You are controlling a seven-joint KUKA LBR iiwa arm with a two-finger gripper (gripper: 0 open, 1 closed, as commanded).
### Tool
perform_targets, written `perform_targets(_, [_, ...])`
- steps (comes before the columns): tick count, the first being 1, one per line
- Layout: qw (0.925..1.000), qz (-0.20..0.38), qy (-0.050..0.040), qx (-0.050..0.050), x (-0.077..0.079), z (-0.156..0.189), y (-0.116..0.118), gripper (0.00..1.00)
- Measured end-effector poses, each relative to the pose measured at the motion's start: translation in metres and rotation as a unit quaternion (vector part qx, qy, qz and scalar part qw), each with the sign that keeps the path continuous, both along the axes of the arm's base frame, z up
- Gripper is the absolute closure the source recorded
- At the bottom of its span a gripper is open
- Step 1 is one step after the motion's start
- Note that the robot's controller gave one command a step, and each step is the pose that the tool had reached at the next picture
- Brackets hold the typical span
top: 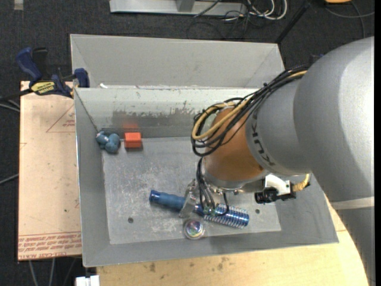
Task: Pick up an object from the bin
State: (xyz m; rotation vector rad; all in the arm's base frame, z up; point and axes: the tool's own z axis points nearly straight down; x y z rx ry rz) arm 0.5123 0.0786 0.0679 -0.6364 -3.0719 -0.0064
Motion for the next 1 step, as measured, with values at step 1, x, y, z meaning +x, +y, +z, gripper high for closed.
perform_targets(1, [1.0,0.001,-0.0055,-0.002,0.0022,0.0956,0.0005,1.0])
